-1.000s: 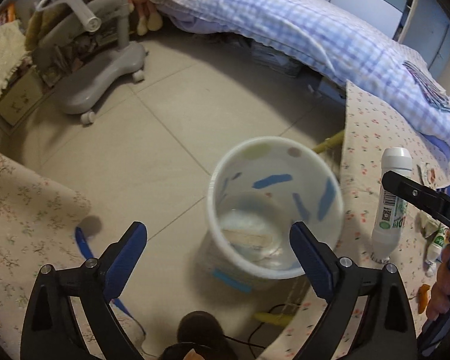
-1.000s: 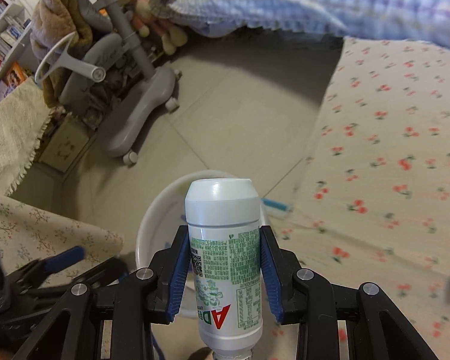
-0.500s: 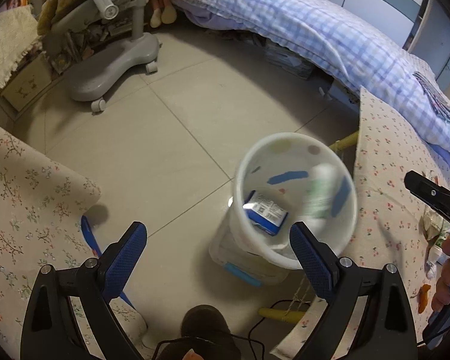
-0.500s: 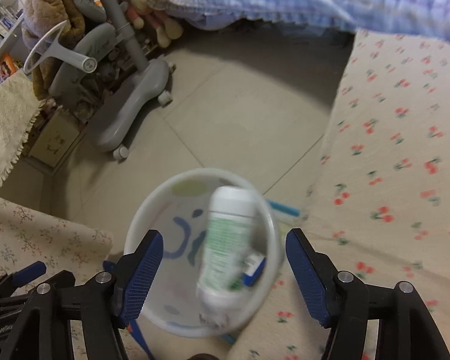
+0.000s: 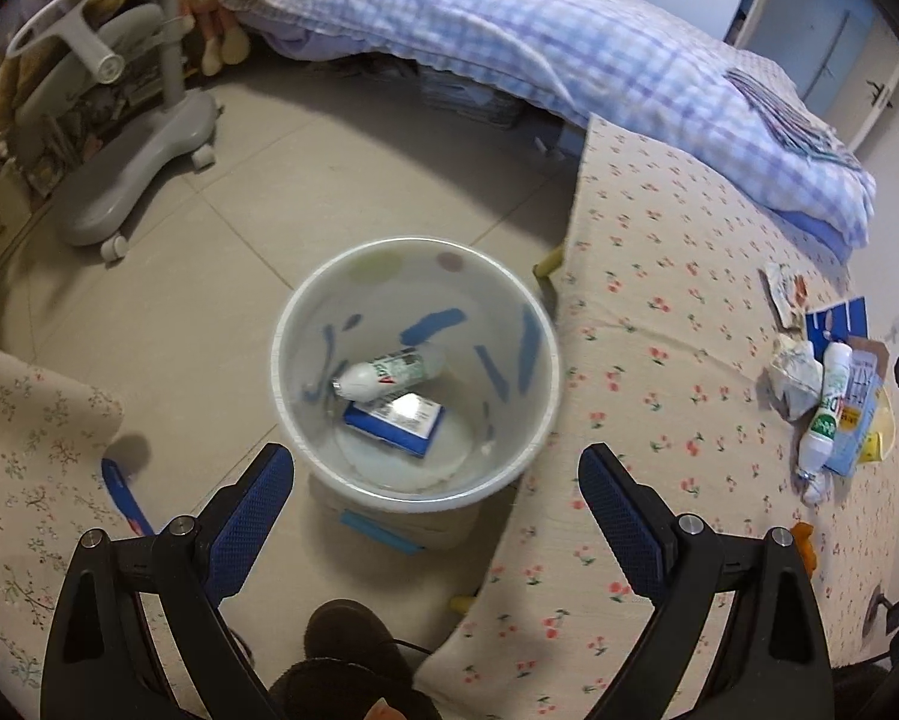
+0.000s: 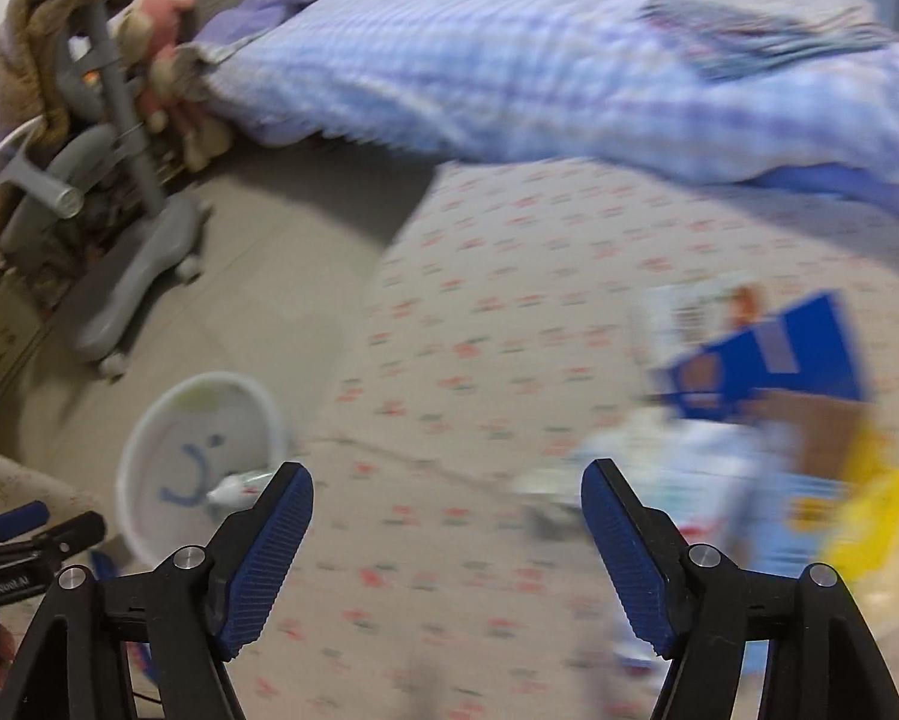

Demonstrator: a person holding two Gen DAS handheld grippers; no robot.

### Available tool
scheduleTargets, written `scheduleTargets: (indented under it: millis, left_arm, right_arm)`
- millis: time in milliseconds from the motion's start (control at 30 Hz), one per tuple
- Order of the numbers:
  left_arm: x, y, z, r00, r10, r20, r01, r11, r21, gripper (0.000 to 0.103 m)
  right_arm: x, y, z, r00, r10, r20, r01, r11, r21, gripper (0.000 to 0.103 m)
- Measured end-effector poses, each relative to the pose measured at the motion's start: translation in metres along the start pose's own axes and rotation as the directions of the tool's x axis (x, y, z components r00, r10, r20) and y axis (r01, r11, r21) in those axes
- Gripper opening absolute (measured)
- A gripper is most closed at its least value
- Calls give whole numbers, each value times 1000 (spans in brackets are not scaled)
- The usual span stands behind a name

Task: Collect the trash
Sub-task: 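Move both open grippers back over the trash on the table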

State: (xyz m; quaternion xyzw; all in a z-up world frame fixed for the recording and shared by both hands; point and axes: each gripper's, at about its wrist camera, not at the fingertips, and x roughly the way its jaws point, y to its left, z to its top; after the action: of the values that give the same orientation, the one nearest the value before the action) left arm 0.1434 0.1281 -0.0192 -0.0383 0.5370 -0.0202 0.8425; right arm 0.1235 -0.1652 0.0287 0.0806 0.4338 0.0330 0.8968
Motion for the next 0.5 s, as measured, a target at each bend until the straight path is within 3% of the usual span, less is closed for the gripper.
scheduleTargets:
  millis: [267,500]
  left_arm:
    - [1,-59,4,998,-62,-19,63,996,57,97]
    - [5,-120,5,990,-134,-40,137,987,87,97]
  right_arm:
    - [-33,-91,-14,995,-104,9,102,988,119,79]
    - [-42,-140,-24,991,-133,-22,135,964,229,79]
